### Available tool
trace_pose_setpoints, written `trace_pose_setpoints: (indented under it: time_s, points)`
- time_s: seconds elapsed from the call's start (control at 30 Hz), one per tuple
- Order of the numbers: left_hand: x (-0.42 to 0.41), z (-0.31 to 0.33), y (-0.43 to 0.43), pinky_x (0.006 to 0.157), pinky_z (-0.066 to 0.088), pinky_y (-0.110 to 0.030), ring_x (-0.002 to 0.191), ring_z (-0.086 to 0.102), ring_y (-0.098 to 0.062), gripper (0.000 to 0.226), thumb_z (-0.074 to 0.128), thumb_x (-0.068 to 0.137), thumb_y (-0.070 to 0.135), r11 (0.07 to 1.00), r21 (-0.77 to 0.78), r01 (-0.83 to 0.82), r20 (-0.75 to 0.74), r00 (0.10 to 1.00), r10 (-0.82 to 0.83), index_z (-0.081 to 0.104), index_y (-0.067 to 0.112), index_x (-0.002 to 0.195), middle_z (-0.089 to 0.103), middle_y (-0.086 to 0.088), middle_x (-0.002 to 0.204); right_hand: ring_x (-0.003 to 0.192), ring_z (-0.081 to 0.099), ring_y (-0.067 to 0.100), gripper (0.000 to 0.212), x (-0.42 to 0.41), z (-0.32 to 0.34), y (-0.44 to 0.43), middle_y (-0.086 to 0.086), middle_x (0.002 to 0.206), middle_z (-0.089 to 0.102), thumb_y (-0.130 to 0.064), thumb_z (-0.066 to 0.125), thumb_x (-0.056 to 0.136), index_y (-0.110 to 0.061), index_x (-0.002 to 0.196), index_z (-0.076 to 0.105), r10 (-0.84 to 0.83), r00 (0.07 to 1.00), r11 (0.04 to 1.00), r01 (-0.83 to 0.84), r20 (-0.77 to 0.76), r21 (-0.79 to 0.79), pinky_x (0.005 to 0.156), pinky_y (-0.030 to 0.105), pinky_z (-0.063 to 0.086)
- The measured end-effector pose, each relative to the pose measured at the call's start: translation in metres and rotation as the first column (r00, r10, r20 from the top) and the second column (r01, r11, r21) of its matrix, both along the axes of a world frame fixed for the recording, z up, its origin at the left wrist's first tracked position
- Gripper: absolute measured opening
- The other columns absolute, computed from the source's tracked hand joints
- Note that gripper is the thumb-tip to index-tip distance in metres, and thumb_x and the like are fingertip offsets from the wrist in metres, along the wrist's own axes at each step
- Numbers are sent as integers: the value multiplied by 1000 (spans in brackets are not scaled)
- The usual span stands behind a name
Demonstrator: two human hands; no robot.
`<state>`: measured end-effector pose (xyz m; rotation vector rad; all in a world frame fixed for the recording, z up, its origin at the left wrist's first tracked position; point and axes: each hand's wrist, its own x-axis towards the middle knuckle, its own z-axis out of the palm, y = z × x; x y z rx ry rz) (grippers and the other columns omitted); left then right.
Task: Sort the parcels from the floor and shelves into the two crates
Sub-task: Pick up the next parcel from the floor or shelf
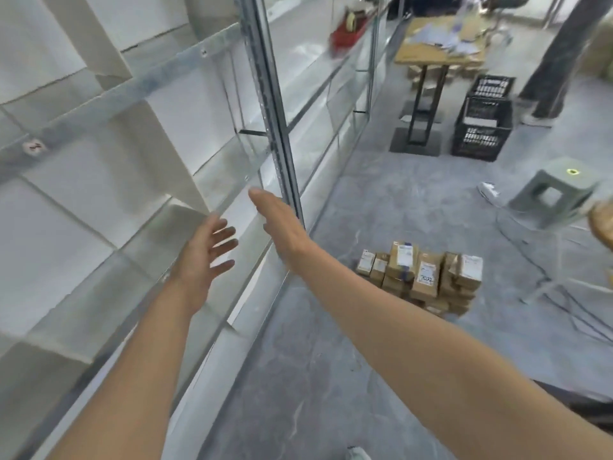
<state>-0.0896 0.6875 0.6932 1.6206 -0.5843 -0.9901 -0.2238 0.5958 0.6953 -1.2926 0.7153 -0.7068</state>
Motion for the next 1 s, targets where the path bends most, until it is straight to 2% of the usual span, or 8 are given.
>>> trace_pose_setpoints:
  time_s: [0.2, 0.33, 0.4, 0.5, 0.63, 0.77, 0.9, 1.0]
  points:
    - [-27, -47, -122, 102, 49, -47, 117, 66, -18, 40, 53, 99, 55, 970, 100, 220, -68, 974, -214, 67, 23, 118, 70, 2, 126, 136, 53, 18, 52, -43, -48, -86, -7, 144, 60, -56, 48, 104, -22, 141, 59, -202, 972, 973, 213, -119, 92, 123, 48, 36]
    - [-27, -90, -203, 91, 48, -39, 112, 65, -15, 45, 54, 99, 55, 930, 159, 331, -128, 941, -313, 64, 22, 127, 68, 3, 127, 149, 42, 15, 83, -53, -87, -146, -5, 164, 44, -70, 53, 87, -27, 157, 47, -355, 908, 908, 391, -222, 150, 125, 51, 32]
    - [-22, -113, -240, 97, 47, -42, 112, 64, -13, 48, 52, 100, 54, 897, 203, 393, -150, 917, -369, 60, 22, 134, 66, 2, 129, 148, 42, 14, 84, -52, -112, -175, -8, 164, 43, -72, 53, 85, -29, 157, 45, -405, 870, 866, 464, -282, 186, 125, 51, 32]
    - [-15, -142, -284, 104, 45, -46, 110, 63, -11, 48, 51, 101, 53, 847, 276, 454, -179, 890, -419, 58, 22, 137, 64, 2, 131, 149, 40, 15, 75, -55, -149, -210, -8, 164, 41, -68, 52, 96, -30, 160, 41, -446, 827, 809, 536, -342, 241, 125, 50, 31]
    - [-9, -175, -329, 93, 44, -41, 113, 62, -14, 49, 50, 102, 52, 787, 353, 506, -227, 863, -452, 56, 21, 140, 63, 2, 129, 146, 44, 17, 74, -59, -187, -244, -7, 158, 48, -70, 52, 95, -31, 158, 43, -452, 793, 724, 593, -408, 352, 123, 49, 33]
    - [-8, -214, -366, 91, 45, -40, 115, 61, -16, 53, 51, 101, 53, 743, 421, 520, -252, 854, -455, 54, 20, 143, 63, 1, 129, 129, 56, 16, 37, -59, -219, -281, -9, 135, 65, -64, 50, 98, -40, 123, 63, -461, 755, 671, 640, -466, 374, 119, 47, 40]
    - [-14, -253, -409, 92, 45, -40, 120, 60, -17, 56, 49, 102, 53, 687, 486, 540, -281, 841, -462, 51, 19, 146, 60, 0, 134, 147, 43, 19, 73, -66, -262, -326, -6, 160, 46, -67, 49, 96, -29, 158, 43, -418, 774, 660, 618, -475, 427, 124, 48, 32]
    - [-25, -289, -446, 89, 45, -40, 120, 60, -18, 55, 50, 102, 53, 657, 542, 524, -284, 850, -444, 53, 18, 144, 61, -1, 136, 151, 39, 20, 99, -72, -301, -367, -5, 166, 40, -79, 51, 77, -28, 162, 38, -377, 782, 638, 608, -497, 473, 125, 49, 30]
